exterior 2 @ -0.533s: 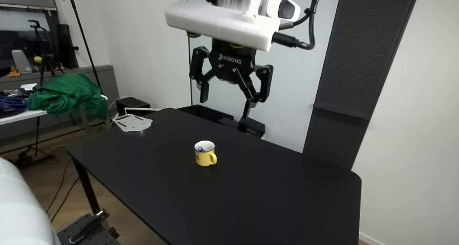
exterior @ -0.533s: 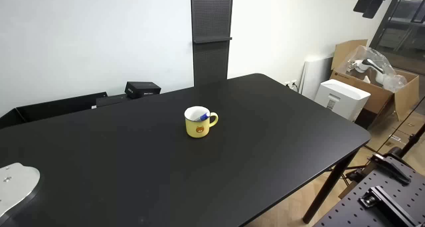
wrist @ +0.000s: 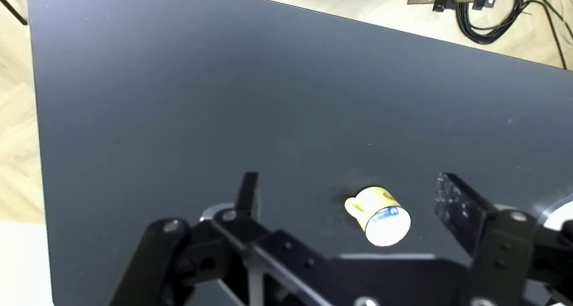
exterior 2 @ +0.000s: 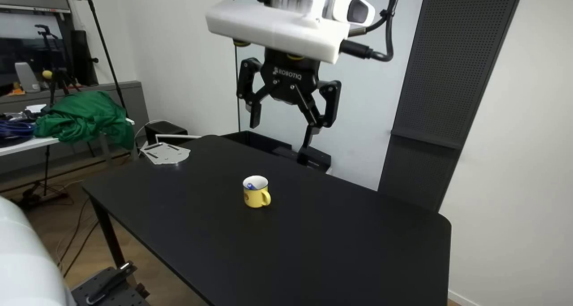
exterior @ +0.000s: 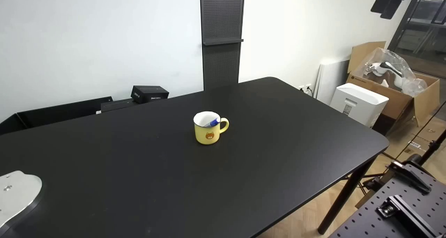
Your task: Place the marker on the table
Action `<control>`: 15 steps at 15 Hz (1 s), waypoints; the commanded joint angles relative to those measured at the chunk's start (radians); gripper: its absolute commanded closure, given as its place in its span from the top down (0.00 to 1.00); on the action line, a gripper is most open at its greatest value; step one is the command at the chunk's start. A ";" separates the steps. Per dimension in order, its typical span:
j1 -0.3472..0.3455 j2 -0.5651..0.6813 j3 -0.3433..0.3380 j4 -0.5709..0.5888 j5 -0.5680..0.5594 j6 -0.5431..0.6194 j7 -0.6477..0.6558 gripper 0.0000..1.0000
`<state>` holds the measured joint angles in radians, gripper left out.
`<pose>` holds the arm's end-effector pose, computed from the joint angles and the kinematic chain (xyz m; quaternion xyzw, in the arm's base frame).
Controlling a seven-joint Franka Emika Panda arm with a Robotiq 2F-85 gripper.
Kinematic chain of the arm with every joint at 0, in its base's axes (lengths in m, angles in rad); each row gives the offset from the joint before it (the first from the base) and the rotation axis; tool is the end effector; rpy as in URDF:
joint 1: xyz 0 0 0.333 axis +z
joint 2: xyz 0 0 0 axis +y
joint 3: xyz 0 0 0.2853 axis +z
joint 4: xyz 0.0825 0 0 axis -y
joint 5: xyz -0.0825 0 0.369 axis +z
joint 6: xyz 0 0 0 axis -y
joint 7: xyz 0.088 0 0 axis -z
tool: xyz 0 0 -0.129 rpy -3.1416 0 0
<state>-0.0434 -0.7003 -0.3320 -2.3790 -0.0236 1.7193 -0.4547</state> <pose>0.3254 -0.1431 0.5071 -0.9925 -0.0773 -0.0409 0.0849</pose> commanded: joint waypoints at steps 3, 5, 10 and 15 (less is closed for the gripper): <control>-0.013 0.004 0.010 0.003 0.007 -0.002 -0.007 1.00; -0.005 0.027 0.031 -0.021 -0.007 0.054 0.003 1.00; 0.032 0.113 0.113 -0.132 -0.010 0.304 0.013 1.00; 0.102 0.237 0.202 -0.210 0.010 0.512 0.015 1.00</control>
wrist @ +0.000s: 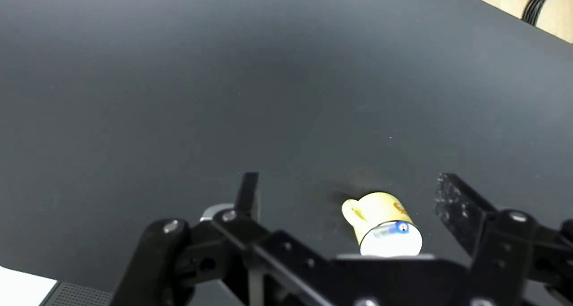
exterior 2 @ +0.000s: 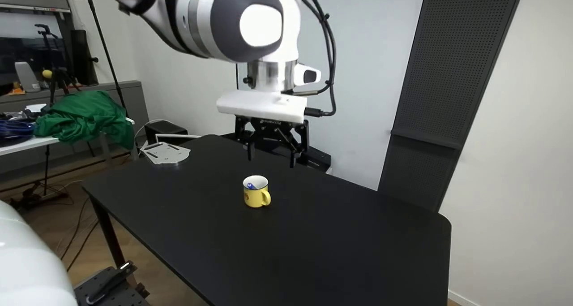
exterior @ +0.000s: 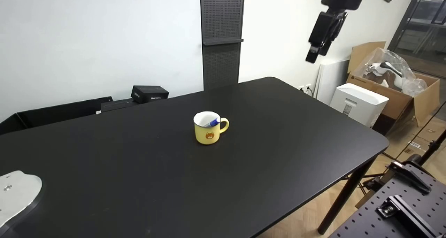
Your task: Place the marker on the table
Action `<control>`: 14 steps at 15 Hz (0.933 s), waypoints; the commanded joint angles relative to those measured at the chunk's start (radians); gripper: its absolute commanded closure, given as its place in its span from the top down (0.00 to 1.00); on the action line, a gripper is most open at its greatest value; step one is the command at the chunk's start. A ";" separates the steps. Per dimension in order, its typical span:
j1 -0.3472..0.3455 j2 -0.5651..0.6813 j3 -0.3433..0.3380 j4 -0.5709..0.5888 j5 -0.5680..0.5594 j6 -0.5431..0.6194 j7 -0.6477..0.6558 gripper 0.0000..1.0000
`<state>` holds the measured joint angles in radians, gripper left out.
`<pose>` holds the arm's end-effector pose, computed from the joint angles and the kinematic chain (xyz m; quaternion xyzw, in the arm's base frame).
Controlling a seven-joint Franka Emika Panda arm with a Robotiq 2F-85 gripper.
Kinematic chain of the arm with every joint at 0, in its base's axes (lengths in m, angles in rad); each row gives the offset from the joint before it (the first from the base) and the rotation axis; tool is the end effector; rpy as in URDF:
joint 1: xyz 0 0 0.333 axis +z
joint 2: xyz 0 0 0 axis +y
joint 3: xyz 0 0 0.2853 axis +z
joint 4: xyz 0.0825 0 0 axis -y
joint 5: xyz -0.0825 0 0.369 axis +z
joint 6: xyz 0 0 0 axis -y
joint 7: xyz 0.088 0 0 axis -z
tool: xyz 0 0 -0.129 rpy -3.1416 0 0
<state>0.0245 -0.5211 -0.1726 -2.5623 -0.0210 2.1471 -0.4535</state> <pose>0.3934 -0.0572 0.4059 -0.9843 -0.1660 -0.0574 0.0180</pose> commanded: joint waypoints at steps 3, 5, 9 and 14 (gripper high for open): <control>0.089 0.122 0.094 -0.056 0.016 0.188 0.018 1.00; 0.113 0.152 0.126 -0.057 0.019 0.243 0.041 1.00; 0.114 0.168 0.125 -0.044 0.012 0.229 0.019 1.00; 0.051 0.242 0.178 -0.075 -0.088 0.474 0.217 1.00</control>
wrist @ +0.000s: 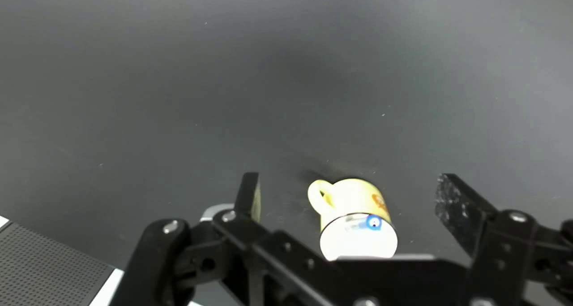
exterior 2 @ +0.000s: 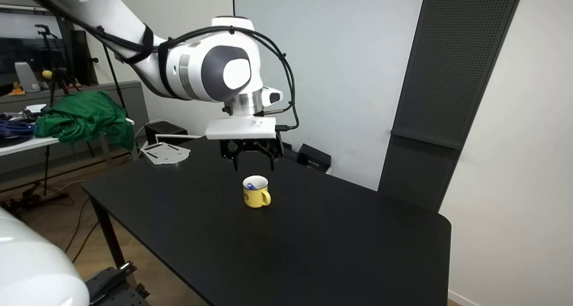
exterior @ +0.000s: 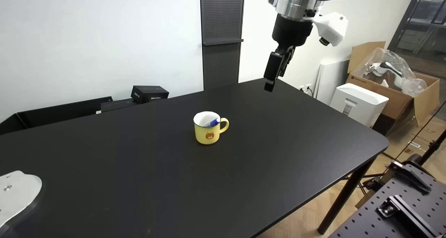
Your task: Place the marker on the table
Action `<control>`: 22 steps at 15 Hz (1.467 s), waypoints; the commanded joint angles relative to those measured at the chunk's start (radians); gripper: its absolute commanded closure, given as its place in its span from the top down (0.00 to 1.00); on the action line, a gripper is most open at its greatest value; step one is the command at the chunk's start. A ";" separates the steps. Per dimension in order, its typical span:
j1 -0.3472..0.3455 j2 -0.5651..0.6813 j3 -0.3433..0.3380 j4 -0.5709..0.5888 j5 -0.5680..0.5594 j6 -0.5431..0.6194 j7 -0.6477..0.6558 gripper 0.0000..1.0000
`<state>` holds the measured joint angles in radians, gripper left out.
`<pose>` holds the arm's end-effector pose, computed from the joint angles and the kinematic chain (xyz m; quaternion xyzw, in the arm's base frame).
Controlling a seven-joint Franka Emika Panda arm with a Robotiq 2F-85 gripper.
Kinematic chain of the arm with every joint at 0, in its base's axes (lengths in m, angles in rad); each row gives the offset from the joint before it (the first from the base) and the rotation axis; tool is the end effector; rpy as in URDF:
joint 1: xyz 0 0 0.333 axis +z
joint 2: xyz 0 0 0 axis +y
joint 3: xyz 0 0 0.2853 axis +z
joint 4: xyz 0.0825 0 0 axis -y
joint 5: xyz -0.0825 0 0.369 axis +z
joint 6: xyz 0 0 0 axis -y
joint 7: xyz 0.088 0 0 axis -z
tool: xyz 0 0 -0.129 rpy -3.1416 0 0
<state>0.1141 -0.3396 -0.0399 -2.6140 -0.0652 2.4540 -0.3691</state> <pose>0.4260 0.0316 0.3424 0.9660 0.2421 0.0863 0.0291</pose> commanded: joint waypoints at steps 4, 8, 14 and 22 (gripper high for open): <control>-0.072 0.213 0.099 -0.006 -0.103 0.384 0.321 1.00; -0.056 0.350 0.139 0.028 -0.174 0.487 0.496 1.00; 0.007 0.511 0.124 0.114 -0.278 0.575 0.646 1.00; 0.081 0.652 0.069 0.215 -0.268 0.624 0.663 0.69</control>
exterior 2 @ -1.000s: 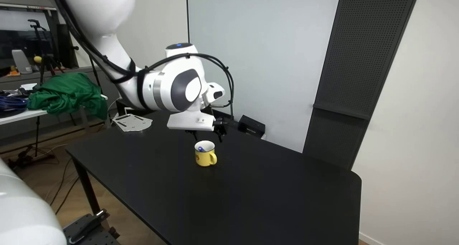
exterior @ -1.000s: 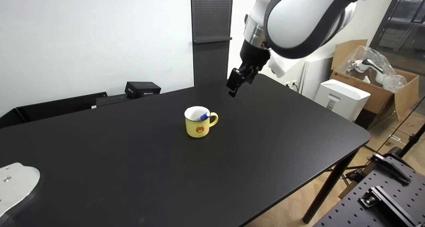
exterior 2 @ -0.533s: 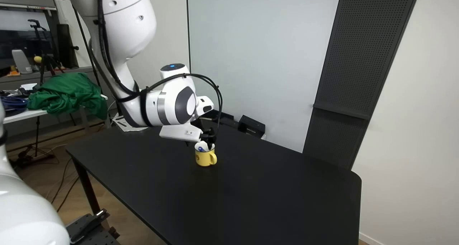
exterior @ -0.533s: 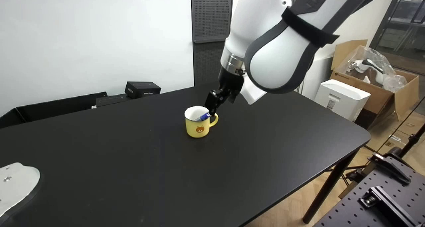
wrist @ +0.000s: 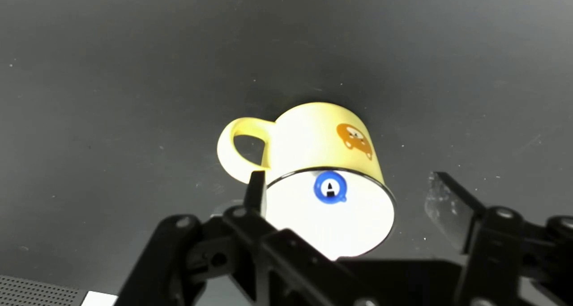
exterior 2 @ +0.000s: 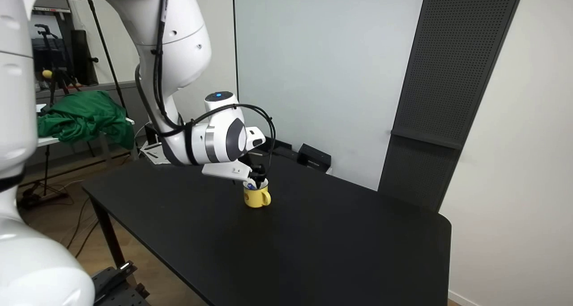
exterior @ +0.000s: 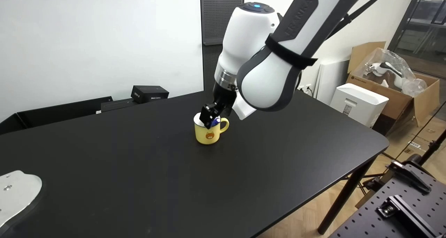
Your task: Place the marker on the table
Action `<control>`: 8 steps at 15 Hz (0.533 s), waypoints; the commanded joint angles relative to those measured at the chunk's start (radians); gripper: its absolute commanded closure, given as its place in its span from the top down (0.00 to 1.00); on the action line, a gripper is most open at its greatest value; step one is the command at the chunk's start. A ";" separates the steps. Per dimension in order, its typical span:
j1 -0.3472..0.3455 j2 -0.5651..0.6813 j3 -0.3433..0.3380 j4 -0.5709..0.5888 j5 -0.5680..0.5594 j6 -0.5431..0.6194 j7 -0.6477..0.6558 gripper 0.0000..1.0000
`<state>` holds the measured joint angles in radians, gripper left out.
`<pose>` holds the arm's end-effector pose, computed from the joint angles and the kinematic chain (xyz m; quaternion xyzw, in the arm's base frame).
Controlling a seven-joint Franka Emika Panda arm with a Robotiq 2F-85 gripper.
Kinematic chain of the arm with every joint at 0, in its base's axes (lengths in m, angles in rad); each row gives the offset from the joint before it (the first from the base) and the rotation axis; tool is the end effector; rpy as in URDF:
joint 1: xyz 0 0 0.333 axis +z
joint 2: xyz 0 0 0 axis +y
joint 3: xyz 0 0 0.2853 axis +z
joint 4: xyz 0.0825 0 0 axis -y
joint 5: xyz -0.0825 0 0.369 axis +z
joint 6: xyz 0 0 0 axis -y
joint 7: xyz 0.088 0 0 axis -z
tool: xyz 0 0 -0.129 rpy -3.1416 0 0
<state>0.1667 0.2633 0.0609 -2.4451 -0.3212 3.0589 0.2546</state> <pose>0.4883 0.1392 0.1948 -0.9744 -0.1391 -0.1765 0.0091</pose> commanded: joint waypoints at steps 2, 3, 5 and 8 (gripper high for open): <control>0.038 0.071 -0.049 0.062 -0.006 0.035 0.038 0.53; 0.040 0.079 -0.053 0.067 -0.001 0.042 0.034 0.45; 0.047 0.091 -0.063 0.077 0.004 0.059 0.032 0.33; 0.053 0.087 -0.070 0.081 0.011 0.075 0.029 0.12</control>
<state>0.1976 0.3324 0.0128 -2.3902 -0.3149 3.1170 0.2546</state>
